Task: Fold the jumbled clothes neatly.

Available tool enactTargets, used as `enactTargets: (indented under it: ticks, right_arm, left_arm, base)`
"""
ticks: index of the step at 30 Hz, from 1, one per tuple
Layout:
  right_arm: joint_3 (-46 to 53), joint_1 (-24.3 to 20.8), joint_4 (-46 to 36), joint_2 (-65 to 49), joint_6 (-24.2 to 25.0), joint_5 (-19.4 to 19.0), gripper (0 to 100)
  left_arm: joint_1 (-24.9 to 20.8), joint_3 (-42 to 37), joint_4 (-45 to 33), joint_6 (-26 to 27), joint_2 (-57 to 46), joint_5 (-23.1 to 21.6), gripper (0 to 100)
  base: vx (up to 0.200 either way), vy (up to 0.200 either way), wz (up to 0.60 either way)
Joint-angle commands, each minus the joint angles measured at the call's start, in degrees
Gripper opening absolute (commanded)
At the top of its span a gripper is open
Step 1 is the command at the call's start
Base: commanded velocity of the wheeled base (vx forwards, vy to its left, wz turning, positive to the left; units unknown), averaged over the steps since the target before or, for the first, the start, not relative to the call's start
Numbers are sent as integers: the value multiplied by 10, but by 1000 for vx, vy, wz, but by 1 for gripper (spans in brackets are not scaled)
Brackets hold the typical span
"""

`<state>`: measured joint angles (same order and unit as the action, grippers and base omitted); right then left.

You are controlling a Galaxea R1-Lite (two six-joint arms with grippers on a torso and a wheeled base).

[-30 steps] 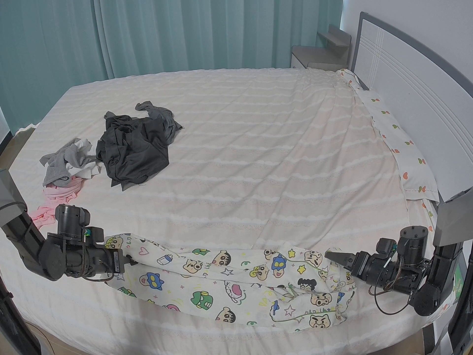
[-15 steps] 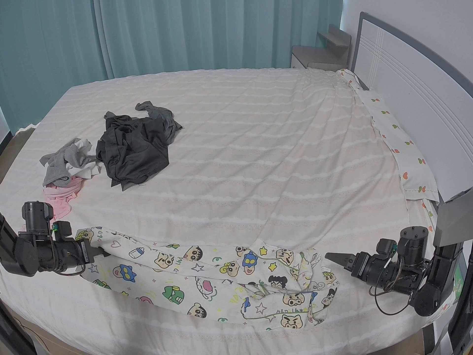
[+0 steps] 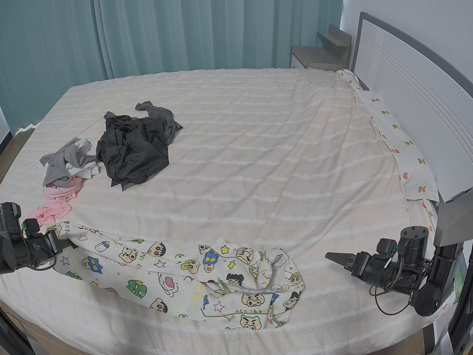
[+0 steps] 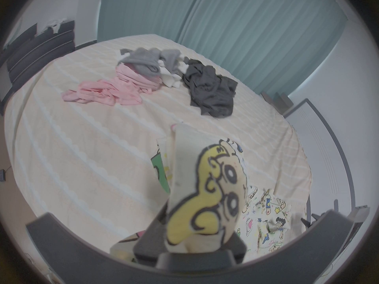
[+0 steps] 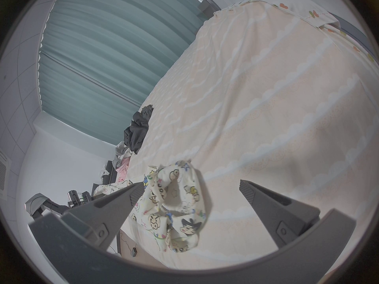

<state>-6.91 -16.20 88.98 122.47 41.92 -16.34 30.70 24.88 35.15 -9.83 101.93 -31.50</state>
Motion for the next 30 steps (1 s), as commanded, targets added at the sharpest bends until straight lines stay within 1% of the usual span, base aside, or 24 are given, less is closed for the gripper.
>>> enactTargets:
  ticks: [1, 4, 6, 7, 8, 9, 11, 13, 15, 16, 17, 19, 20, 21, 22, 26, 28, 29, 30]
  right_arm:
    - [0, -1, 8, 0, 0, 0, 100]
    - [-1, -1, 8, 0, 0, 0, 100]
    - [-1, -1, 8, 0, 0, 0, 100]
    - [-1, 0, 8, 1, 0, 0, 100]
    - [-1, 0, 8, 1, 0, 0, 100]
    - [-1, 0, 8, 1, 0, 0, 100]
    - [-1, 0, 8, 0, 0, 0, 100]
    - [-1, 0, 8, 0, 0, 0, 100]
    - [-1, 0, 8, 0, 0, 0, 100]
    - [-1, 0, 8, 0, 0, 0, 100]
    - [-1, 0, 8, 0, 0, 0, 100]
    - [-1, 0, 8, 0, 0, 0, 100]
    - [-1, 0, 8, 0, 0, 0, 100]
    - [-1, 0, 8, 0, 0, 0, 100]
    - [-1, 0, 8, -1, 0, 0, 100]
    - [-2, 0, 8, 0, 0, -1, 100]
    - [-2, 0, 8, 0, 0, 0, 100]
    - [-2, 0, 8, 0, 0, 0, 100]
    - [-2, 0, 8, 0, 0, 0, 100]
  left_arm:
    - [26, 17, -12, -5, -9, -4, 0]
    - [16, 20, -40, -5, -39, -5, 0]
    - [-5, 21, -55, -6, -57, -4, 0]
    - [-33, 25, -69, -12, -75, 1, 0]
    - [-34, 25, -71, -12, -77, 1, 0]
    - [-72, 31, -86, -32, -102, 7, 0]
    - [-120, 42, -103, -56, -127, 28, 0]
    - [-189, 55, -124, -76, -143, 85, 0]
    - [-262, 68, -135, -86, -145, 152, 0]
    - [-309, 74, -136, -93, -144, 190, 0]
    - [-332, 76, -136, -97, -142, 208, 0]
    - [-413, 94, -136, -111, -136, 268, 0]
    - [-445, 102, -137, -120, -130, 287, 0]
    - [-445, 102, -137, -120, -130, 287, 0]
    - [-516, 126, -137, -140, -103, 332, 0]
    - [-620, 176, -133, -167, -33, 395, 0]
    - [-654, 196, -132, -179, -4, 406, 0]
    - [-654, 196, -132, -179, -4, 406, 0]
    - [-685, 221, -131, -194, 26, 417, 0]
  base:
    - [0, 0, 0]
    - [0, 0, 0]
    - [0, 0, 0]
    - [0, 0, 0]
    - [0, 0, 0]
    - [0, 0, 0]
    - [0, 0, 0]
    - [0, 0, 0]
    - [0, 0, 0]
    - [0, 0, 0]
    - [0, 0, 0]
    - [0, 0, 0]
    - [0, 0, 0]
    - [0, 0, 0]
    - [0, 0, 0]
    - [0, 0, 0]
    - [0, 0, 0]
    - [0, 0, 0]
    - [0, 0, 0]
